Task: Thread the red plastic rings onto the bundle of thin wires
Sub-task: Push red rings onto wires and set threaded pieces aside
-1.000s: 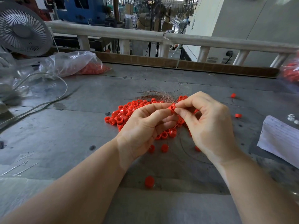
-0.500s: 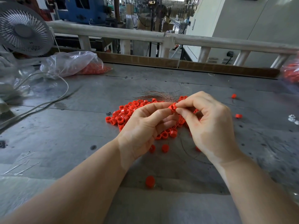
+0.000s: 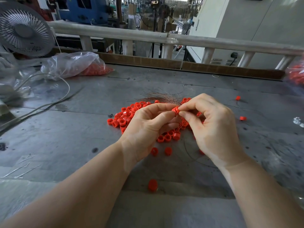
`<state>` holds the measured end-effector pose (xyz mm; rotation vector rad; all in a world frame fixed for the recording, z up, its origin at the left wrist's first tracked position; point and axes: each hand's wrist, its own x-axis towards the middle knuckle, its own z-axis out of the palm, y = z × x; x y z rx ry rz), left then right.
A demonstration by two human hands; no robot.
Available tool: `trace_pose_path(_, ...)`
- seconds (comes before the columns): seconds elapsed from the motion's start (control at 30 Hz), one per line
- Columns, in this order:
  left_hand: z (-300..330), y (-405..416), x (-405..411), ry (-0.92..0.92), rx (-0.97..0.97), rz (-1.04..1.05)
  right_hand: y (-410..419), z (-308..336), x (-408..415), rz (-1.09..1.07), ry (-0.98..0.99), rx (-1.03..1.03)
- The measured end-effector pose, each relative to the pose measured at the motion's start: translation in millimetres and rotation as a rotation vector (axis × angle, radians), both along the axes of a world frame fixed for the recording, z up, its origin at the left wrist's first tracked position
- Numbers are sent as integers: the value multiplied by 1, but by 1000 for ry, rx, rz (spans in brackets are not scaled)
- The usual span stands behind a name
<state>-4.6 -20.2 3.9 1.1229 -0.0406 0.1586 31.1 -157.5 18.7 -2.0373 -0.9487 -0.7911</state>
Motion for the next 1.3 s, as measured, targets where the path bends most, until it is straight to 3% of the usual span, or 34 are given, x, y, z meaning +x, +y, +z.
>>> trace_pose_path(0.4,1,0,-1,5,-55,-12,1,1,0,5,32,51)
trace_pose_path(0.7,2,0,-1,15,-107,-27,2,2,4,186,670,460)
trace_pose_path(0.87,3,0,-2,27,-128,-39,3,2,4,273,854,543)
trace_pose_path(1.1,5,0,-3,50,-155,-53,3,3,5,297,836,555)
trace_pose_path(1.3,5,1,-2,74,-217,-93,0,3,3,162,582,447)
